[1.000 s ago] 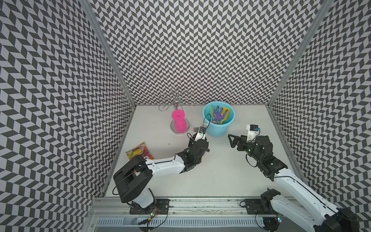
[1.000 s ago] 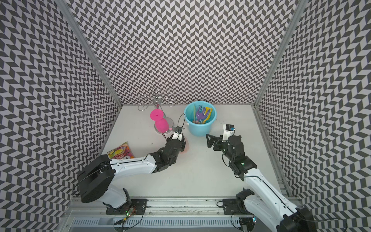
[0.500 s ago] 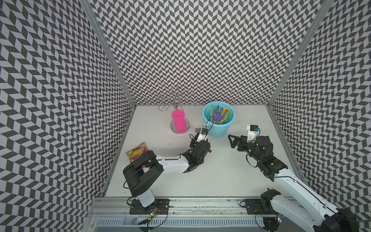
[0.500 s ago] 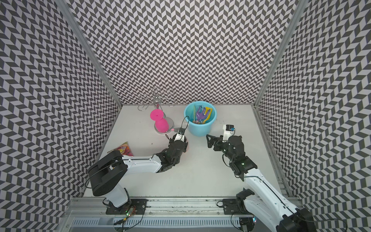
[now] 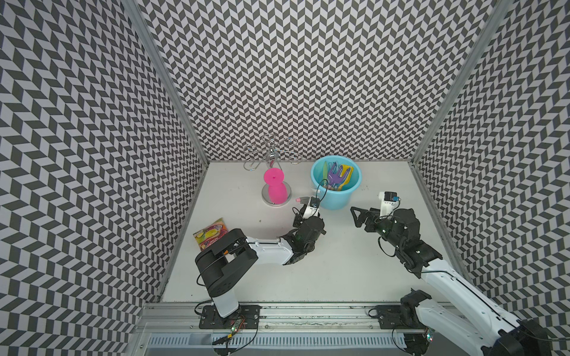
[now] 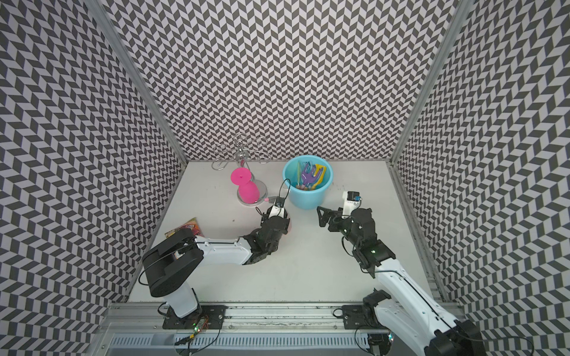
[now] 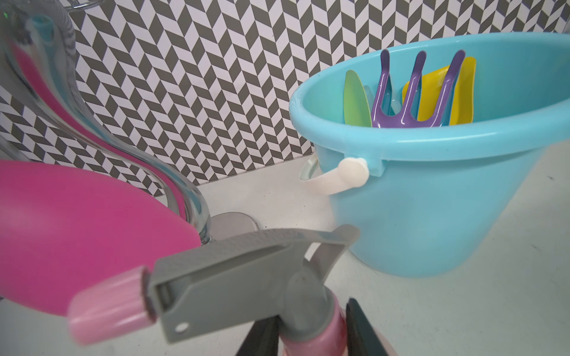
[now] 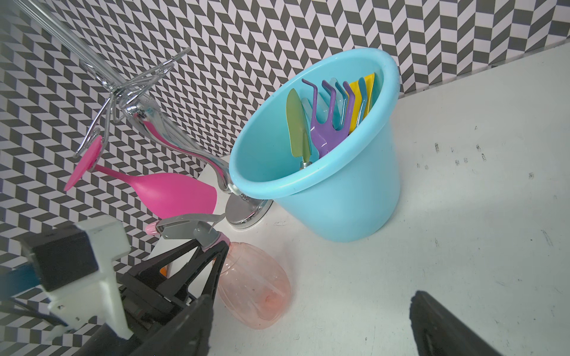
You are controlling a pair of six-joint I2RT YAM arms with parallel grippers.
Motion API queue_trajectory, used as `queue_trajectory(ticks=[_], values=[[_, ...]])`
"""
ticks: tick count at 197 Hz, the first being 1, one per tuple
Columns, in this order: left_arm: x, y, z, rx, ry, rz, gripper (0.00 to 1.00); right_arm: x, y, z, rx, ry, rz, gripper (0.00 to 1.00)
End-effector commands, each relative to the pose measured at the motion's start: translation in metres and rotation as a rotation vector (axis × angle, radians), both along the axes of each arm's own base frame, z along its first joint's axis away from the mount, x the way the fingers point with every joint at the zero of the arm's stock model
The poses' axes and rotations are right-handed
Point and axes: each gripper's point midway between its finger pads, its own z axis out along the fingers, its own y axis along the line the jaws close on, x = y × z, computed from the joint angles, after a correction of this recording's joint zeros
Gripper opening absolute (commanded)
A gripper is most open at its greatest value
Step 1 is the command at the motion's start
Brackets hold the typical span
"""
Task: Organize the gardening tools
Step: Adjust the gardening tool at the center of the board.
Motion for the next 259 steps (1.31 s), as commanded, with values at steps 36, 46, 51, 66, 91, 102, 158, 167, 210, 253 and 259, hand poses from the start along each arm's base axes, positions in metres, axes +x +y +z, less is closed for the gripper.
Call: queue_trajectory(ticks=[36,46,51,66,91,102,158,167,210,253,259], values=[[-0.003,-0.006,-0.008,-0.017,0.017,-0.01,0.02,-0.002,0.0,0.007,0.019,-0.028,0.01,1.0],[-0.005,-0.006,-0.008,-0.018,0.017,-0.012,0.03,-0.002,0.001,0.007,0.02,-0.026,0.012,1.0],[-0.005,-0.006,-0.008,-0.017,0.017,-0.012,0.04,-0.002,0.001,0.007,0.021,-0.025,0.012,1.0],[-0.007,-0.007,-0.008,-0.015,0.017,-0.015,0.09,-0.003,0.001,0.007,0.023,-0.024,0.015,1.0],[-0.01,-0.008,-0.009,-0.008,0.016,-0.014,0.26,-0.004,0.002,0.006,0.027,-0.017,0.018,1.0],[-0.012,-0.007,-0.009,-0.008,0.016,-0.014,0.33,-0.005,0.002,0.005,0.028,-0.012,0.021,1.0],[-0.019,-0.007,-0.012,0.001,0.023,-0.025,0.62,-0.007,0.004,0.003,0.032,0.001,0.034,1.0],[-0.021,-0.008,-0.012,0.003,0.023,-0.026,0.62,-0.007,0.004,0.003,0.034,0.002,0.036,1.0],[-0.029,-0.01,-0.009,0.011,0.024,-0.046,0.73,-0.007,0.006,0.003,0.037,0.003,0.043,1.0],[-0.038,-0.013,-0.009,0.024,0.035,-0.07,0.86,-0.008,0.006,0.002,0.035,0.002,0.045,1.0],[-0.04,-0.013,-0.009,0.025,0.037,-0.072,0.88,-0.007,0.006,0.002,0.037,0.001,0.044,1.0]])
